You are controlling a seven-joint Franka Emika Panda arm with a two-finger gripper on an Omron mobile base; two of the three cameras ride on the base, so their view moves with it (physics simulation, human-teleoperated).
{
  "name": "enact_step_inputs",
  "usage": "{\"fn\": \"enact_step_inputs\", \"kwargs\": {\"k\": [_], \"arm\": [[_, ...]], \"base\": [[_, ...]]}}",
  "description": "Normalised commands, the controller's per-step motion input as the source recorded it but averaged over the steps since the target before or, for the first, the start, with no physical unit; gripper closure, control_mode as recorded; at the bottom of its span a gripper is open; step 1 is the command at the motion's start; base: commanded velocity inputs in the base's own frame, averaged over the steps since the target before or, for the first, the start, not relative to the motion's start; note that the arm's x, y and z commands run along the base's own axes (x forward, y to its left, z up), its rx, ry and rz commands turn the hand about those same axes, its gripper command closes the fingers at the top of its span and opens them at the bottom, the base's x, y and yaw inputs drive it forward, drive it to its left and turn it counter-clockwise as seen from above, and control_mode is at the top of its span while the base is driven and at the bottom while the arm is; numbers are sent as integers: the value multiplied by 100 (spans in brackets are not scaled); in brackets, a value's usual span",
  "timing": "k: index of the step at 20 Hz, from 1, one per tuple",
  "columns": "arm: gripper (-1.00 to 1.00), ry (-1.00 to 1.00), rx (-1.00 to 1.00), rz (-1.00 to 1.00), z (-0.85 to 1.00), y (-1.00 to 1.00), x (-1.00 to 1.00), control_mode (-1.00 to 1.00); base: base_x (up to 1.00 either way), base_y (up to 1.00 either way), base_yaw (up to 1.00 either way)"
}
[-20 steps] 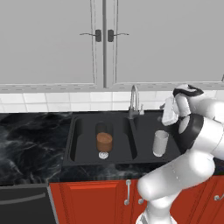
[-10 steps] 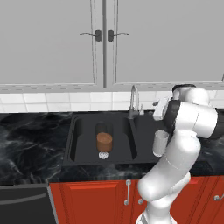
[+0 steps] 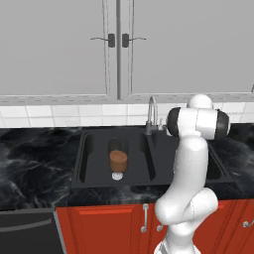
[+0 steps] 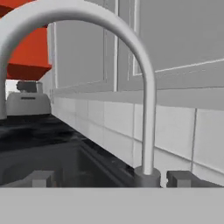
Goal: Pick the jar and glass cup and place them in the sink. Then turn on the water.
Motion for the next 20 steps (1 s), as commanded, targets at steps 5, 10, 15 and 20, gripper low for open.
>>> {"fn": "enact_step_inputs", "kwargs": {"k": [5,10,15,20], "arm": [[-100,0,13,-4,-24,10,60,-100],[-100,0,11,-8,-8,-2,52,-100],[-100,0,8,-10,-1,-1,55,-100],[-100,2,3,-9,-14,0,60,-100]], "base": [[0,0,0],[0,0,0],[0,0,0],[0,0,0]]}}
